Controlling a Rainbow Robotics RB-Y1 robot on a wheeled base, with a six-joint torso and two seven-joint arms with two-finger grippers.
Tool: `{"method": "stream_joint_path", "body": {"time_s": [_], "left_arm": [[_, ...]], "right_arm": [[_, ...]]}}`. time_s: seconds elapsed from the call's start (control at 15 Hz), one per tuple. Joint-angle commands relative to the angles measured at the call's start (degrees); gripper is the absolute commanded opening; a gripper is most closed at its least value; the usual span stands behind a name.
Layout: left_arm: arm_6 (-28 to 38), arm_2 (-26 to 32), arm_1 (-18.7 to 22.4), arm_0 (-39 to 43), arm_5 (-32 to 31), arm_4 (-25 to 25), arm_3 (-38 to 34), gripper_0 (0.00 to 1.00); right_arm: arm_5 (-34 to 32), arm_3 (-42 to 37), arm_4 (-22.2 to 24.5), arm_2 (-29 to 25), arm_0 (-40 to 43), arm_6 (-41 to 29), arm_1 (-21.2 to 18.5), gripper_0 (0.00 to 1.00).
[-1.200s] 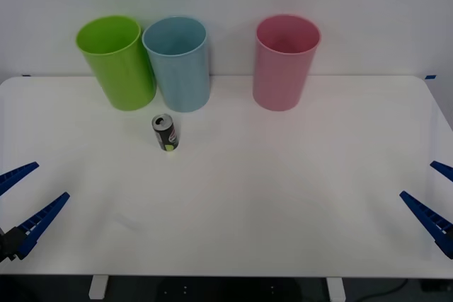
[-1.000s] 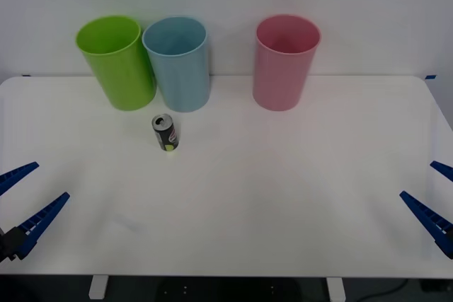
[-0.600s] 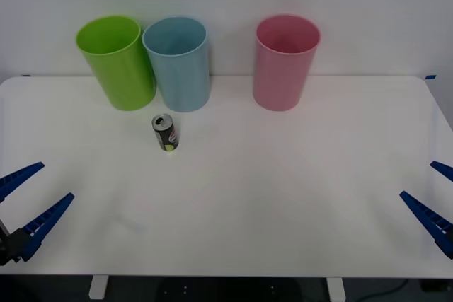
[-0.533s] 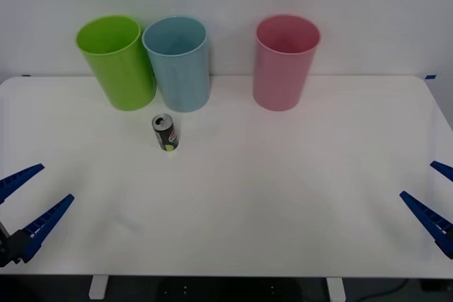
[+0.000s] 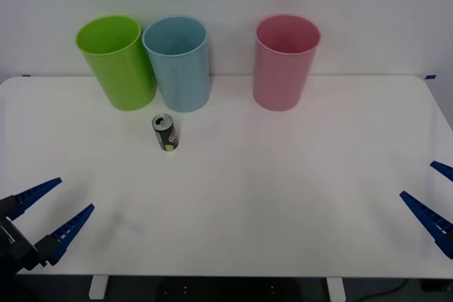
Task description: Grasp the object on the table and drop it into the matching bin: aluminum can to the light blue bin, PET bottle to the pink bin.
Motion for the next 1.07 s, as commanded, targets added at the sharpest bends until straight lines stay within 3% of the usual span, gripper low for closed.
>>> {"method": "stream_joint_path", "body": {"time_s": [0.07,0.6,1.07], "left_arm": [[-0.41,-1.1,-2.1,-0.9,2.98,-2.94,0.04,1.0],[0.12,-0.4,-10.27,-6.18,6.49,-13.93,0.65,1.0],[-1.38,-1.89,-11.15,-16.63,9.3,-15.07,13.14,1.0]], "right_arm": [[0.0,0.0,0.0,0.0,0.0,0.0,0.0,1.0],[0.0,0.0,0.0,0.0,0.0,0.0,0.0,1.0],[0.0,0.0,0.0,0.0,0.0,0.0,0.0,1.0]]}}
